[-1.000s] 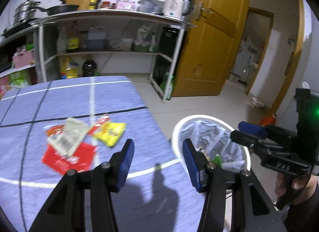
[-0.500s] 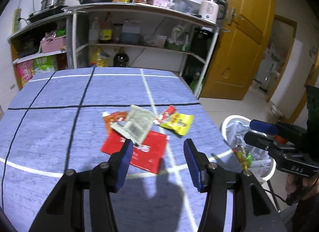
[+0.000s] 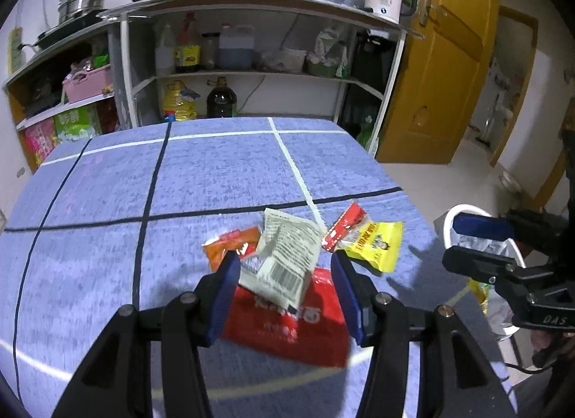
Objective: Collect trash
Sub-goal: 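Grasp the white-labelled packet with the left tool while the right tool grasps the yellow snack bag, then carry both packets over the bin and open both tools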
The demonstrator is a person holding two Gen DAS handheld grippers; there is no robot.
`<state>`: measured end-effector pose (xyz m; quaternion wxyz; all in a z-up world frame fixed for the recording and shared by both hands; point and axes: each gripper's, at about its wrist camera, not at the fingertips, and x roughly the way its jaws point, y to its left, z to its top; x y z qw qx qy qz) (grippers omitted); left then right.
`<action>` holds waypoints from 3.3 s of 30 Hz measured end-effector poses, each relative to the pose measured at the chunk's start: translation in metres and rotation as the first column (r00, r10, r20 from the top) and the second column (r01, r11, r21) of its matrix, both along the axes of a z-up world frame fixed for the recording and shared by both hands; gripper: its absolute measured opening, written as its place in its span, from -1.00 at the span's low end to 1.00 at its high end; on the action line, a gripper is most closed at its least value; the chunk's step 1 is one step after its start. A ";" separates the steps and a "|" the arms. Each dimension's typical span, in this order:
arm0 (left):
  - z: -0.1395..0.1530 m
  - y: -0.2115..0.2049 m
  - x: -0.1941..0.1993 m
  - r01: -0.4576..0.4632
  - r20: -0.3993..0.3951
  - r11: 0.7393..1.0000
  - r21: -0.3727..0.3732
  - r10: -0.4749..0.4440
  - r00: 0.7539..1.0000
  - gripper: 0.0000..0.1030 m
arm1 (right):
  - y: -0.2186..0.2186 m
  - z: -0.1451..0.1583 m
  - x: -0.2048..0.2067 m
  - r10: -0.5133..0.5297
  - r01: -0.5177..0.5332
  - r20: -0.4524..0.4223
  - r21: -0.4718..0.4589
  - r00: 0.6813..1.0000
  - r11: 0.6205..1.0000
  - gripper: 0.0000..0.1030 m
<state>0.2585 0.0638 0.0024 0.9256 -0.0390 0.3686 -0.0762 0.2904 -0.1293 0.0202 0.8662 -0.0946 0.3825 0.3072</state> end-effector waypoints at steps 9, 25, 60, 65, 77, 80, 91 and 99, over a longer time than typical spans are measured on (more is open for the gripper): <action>-0.021 -0.008 0.028 0.050 -0.072 0.997 0.062 -0.045 0.996 0.06 | 0.013 -0.010 0.015 0.008 -0.008 -0.026 -0.014 1.000 1.000 -0.09; -0.019 0.010 0.017 0.018 -0.075 0.999 0.049 -0.015 0.997 -0.57 | 0.037 -0.029 0.054 0.018 -0.022 -0.068 -0.054 0.997 0.998 -0.09; 0.028 -0.117 -0.011 0.227 0.047 0.971 -0.070 -0.224 0.973 -0.57 | -0.135 0.019 -0.017 -0.352 0.352 -0.015 0.054 0.936 0.934 -0.45; 0.026 -0.166 -0.017 0.285 0.041 0.952 -0.109 -0.282 0.959 -0.57 | -0.173 0.016 -0.038 -0.411 0.412 -0.023 0.064 0.911 0.909 -0.45; 0.001 -0.236 -0.017 0.344 -0.018 0.931 -0.120 -0.349 0.937 -0.46 | -0.231 -0.015 -0.057 -0.480 0.482 -0.057 0.033 0.876 0.876 -0.44; -0.003 -0.240 -0.016 0.339 -0.029 0.933 -0.122 -0.345 0.938 -0.39 | -0.238 -0.024 -0.057 -0.478 0.480 -0.068 0.024 0.876 0.877 -0.43; -0.008 -0.248 -0.019 0.326 -0.027 0.939 -0.107 -0.330 0.943 -0.17 | -0.239 -0.028 -0.059 -0.481 0.481 -0.033 -0.012 0.876 0.877 -0.40; -0.003 -0.243 -0.021 0.317 -0.017 0.942 -0.112 -0.321 0.947 -0.16 | -0.241 -0.020 -0.064 -0.491 0.491 -0.018 0.010 0.871 0.871 -0.28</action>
